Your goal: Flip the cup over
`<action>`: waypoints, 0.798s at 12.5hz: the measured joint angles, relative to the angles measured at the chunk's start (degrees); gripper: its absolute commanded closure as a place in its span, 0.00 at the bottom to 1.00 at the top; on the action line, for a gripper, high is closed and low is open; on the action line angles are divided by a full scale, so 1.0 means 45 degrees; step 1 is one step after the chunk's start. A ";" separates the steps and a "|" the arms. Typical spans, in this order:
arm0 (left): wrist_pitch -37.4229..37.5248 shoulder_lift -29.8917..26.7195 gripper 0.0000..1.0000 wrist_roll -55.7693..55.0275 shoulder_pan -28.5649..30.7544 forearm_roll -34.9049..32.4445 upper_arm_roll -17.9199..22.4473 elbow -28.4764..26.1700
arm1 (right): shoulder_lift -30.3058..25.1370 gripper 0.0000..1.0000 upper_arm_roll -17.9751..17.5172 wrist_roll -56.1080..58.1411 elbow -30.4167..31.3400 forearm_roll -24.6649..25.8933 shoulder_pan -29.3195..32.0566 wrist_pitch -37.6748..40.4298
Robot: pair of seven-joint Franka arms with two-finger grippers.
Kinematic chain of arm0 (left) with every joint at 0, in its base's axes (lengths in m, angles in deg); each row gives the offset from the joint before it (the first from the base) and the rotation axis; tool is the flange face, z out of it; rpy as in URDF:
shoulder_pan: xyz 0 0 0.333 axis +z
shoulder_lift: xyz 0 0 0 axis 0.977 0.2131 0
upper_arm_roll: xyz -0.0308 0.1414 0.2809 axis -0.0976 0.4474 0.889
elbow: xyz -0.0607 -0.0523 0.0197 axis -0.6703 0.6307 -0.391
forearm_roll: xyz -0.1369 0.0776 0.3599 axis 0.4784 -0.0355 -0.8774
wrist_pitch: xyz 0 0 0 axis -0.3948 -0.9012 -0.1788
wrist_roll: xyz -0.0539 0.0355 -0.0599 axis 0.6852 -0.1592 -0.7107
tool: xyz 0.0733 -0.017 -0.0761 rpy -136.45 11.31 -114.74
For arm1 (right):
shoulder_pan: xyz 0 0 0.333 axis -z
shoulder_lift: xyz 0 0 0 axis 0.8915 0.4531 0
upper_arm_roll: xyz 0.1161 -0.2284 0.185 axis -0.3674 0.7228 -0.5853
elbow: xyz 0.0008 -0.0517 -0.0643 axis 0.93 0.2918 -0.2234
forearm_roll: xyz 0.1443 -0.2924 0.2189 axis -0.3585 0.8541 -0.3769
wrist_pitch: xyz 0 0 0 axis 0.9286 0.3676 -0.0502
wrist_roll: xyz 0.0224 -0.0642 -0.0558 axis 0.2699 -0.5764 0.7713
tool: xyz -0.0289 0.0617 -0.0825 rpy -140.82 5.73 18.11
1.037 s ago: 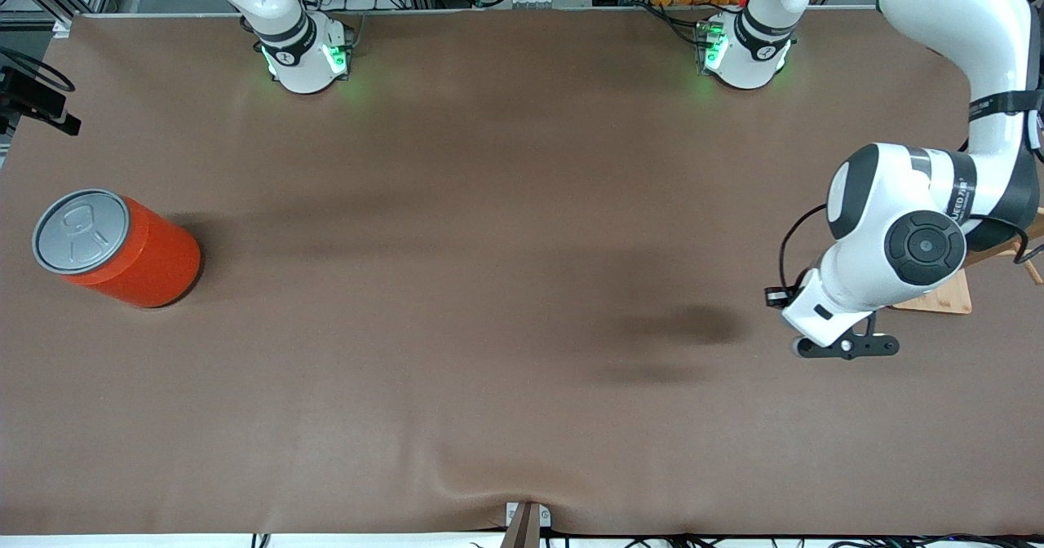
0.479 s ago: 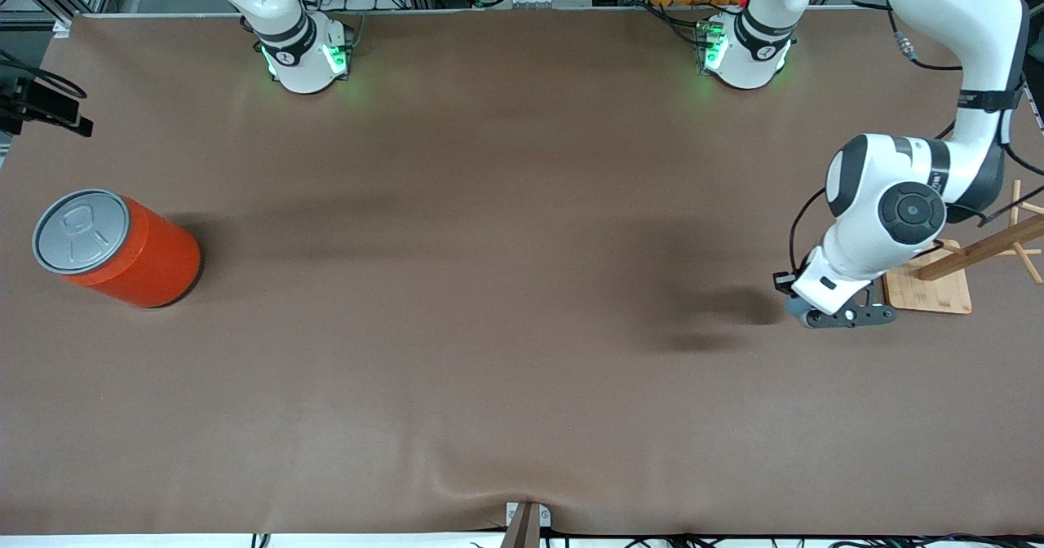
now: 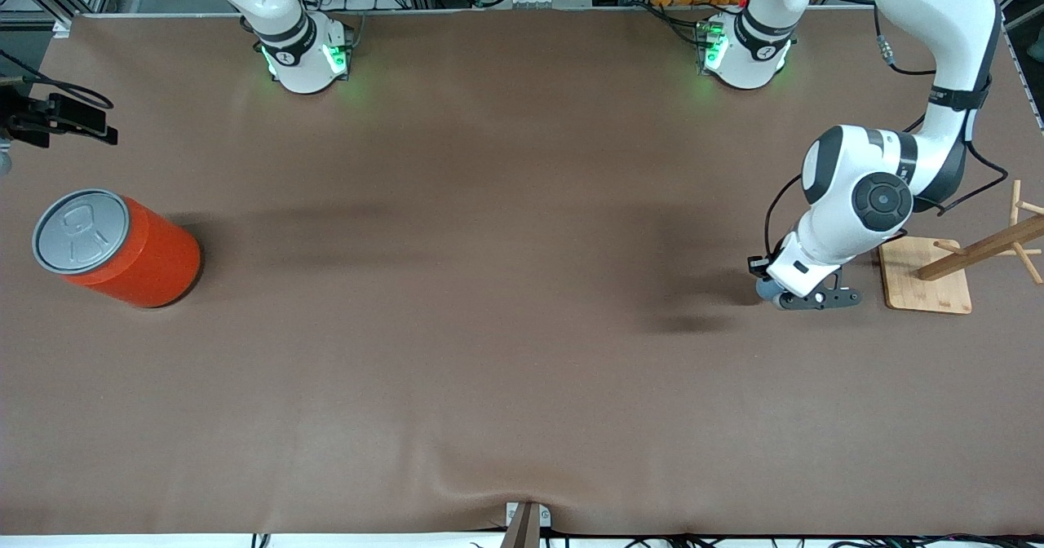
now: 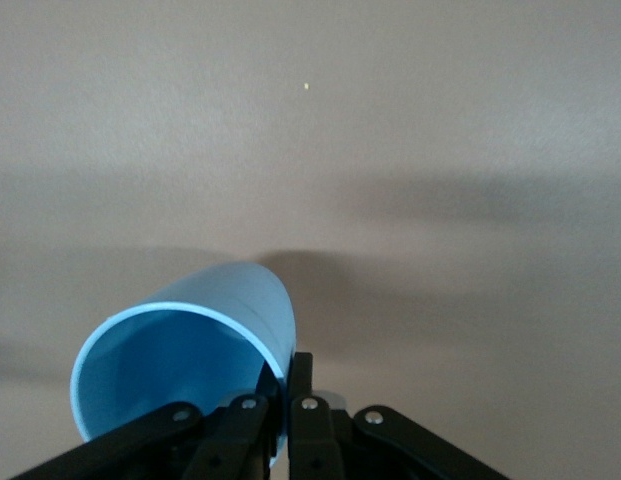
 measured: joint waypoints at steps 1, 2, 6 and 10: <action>-0.0021 0.0010 0.98 0.0000 0.0000 0.0000 0.0000 -0.0129 | 0.0005 0.00 0.0002 0.0016 -0.0004 0.0000 0.0002 0.0003; -0.0107 0.0048 0.84 0.0000 0.0004 0.0000 0.0000 -0.0236 | -0.0002 0.00 0.0007 0.0024 -0.0039 -0.0016 0.0003 -0.0011; -0.0485 0.0252 0.00 0.0000 0.0006 0.0000 -0.0010 -0.0340 | -0.0179 0.00 0.0025 0.0027 -0.0309 -0.0037 0.0006 -0.0044; 0.0222 -0.0838 0.00 0.0000 0.0000 0.0000 -0.0118 0.0600 | -0.0141 0.00 0.0102 0.0027 -0.0300 0.0014 0.0071 -0.0674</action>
